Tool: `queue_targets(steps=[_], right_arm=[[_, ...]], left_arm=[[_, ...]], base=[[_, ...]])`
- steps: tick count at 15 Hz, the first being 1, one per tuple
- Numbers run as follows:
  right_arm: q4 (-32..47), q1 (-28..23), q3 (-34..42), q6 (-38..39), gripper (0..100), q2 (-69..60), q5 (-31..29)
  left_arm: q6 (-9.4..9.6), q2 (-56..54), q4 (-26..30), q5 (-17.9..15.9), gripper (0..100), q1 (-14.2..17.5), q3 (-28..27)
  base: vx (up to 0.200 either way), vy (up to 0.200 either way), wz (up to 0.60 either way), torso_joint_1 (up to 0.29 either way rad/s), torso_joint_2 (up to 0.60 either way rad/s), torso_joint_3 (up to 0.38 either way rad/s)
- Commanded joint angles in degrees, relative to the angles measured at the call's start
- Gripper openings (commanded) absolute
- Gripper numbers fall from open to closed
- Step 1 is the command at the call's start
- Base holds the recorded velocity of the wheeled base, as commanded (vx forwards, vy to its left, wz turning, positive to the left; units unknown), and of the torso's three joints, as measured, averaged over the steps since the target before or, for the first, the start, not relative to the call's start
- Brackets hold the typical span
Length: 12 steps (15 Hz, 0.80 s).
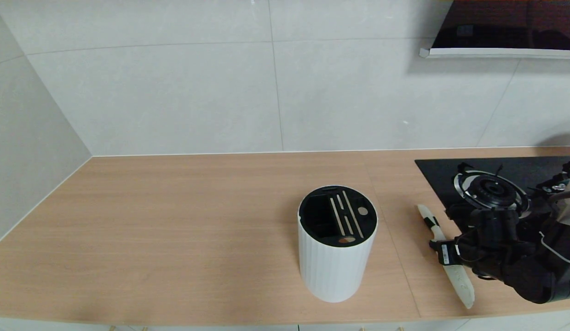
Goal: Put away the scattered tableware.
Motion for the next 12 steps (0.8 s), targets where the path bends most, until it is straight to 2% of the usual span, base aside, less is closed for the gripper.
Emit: queue_targets(steps=[1, 8, 12], right_arm=[[0.27, -0.14, 0.06, -0.02, 0, 0.71, -0.17], [-2.63, -0.31, 0.23, -0.02, 0, -0.17, -0.34], [-3.43, -0.66, 1.11, 0.16, 0, -7.99, -0.26]], left_arm=[[-0.01, 0.02, -0.01, 0.00, 100, 0.02, 0.00], [-0.01, 0.02, -0.01, 0.00, 100, 0.02, 0.00], [0.25, 0.02, -0.01, 0.00, 100, 0.02, 0.00]], base=[[0.000, 0.000, 0.00, 0.000, 0.00, 0.000], [0.000, 0.000, 0.00, 0.000, 0.00, 0.000], [0.000, 0.000, 0.00, 0.000, 0.00, 0.000]])
